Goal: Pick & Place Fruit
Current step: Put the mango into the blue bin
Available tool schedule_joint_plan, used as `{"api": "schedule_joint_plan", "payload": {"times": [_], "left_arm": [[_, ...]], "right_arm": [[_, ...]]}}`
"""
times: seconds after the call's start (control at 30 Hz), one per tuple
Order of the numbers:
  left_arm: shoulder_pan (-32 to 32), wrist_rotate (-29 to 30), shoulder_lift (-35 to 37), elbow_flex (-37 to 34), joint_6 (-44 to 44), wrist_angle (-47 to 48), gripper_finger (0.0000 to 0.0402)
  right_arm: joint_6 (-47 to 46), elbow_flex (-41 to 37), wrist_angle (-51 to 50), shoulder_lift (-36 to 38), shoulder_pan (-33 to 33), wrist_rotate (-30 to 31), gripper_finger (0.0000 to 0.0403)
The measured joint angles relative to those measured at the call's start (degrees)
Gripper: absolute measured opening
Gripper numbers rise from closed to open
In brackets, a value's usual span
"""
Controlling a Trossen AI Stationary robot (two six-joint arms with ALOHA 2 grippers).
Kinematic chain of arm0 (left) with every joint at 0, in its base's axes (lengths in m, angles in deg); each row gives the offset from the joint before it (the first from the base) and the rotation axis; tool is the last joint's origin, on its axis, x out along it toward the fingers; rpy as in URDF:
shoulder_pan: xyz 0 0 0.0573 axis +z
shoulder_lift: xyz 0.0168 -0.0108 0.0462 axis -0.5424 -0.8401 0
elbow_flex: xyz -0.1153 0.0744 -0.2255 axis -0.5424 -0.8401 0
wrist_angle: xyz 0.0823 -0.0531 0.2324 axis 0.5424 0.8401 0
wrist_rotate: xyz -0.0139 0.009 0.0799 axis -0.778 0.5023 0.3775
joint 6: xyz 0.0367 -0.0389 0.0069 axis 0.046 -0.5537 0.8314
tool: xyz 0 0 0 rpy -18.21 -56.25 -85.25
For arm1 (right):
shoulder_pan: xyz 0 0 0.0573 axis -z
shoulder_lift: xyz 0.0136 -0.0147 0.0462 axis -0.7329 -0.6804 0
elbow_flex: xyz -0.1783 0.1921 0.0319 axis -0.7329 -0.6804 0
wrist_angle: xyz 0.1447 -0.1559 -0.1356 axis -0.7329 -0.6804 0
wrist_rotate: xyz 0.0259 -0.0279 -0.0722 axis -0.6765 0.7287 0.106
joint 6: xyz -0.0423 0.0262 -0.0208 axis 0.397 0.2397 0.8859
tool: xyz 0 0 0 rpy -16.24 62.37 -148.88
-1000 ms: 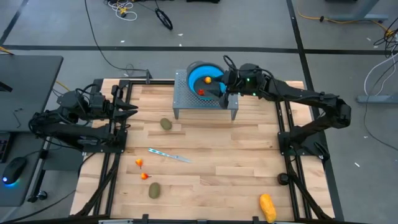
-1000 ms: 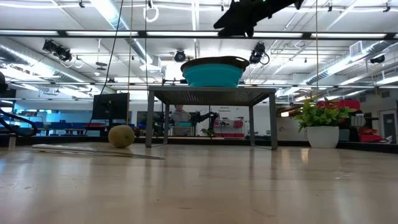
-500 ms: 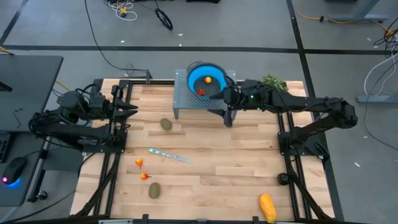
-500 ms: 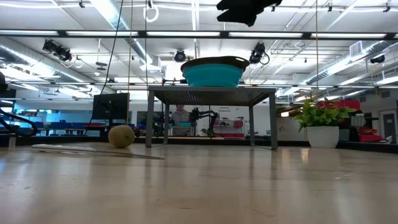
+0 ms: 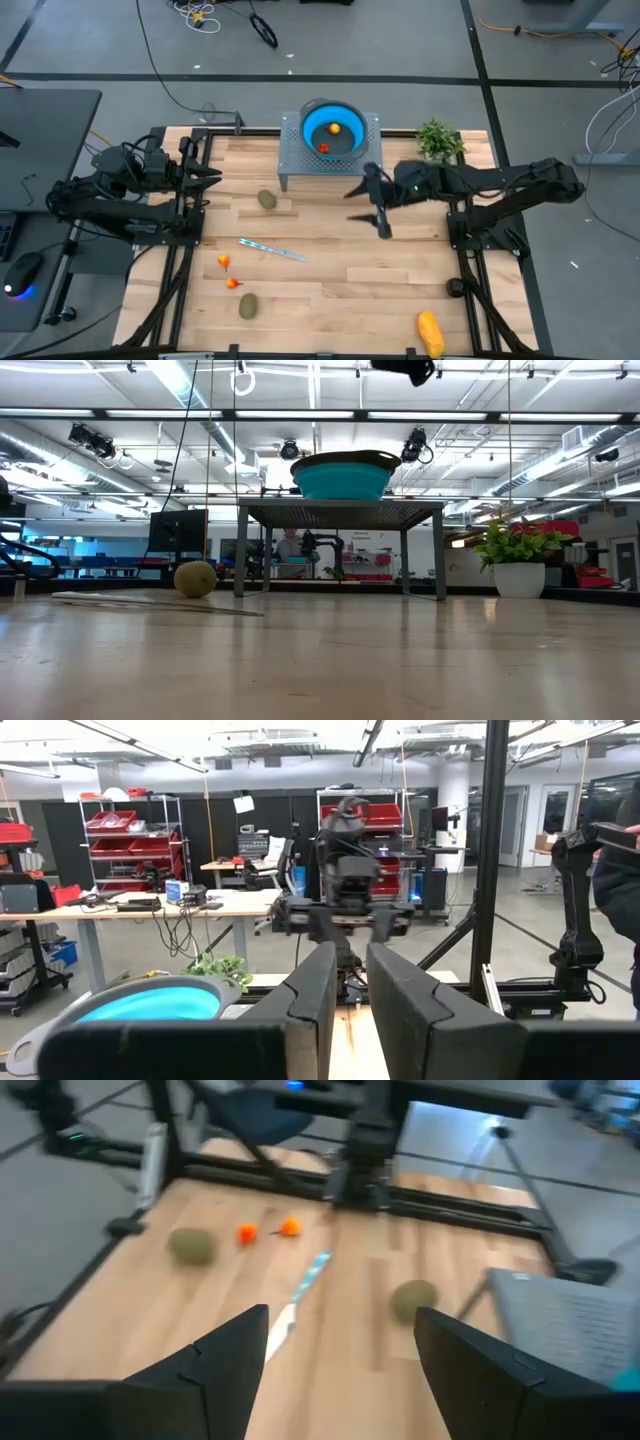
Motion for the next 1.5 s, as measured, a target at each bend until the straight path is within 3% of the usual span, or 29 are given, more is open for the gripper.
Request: {"api": "schedule_joint_plan", "payload": {"times": [0.5,1.5], "left_arm": [[0.01,0.00,0.00,0.00,0.00,-0.01,0.0068],[0.02,0.00,0.00,0.01,-0.01,-0.01,0.0067]], "right_arm": [[0.56,-1.32,-2.11,0.47,-17.07,0.06,0.0318],[3.62,-1.35,-8.80,-5.82,-40.55,0.11,0.0319]]}}
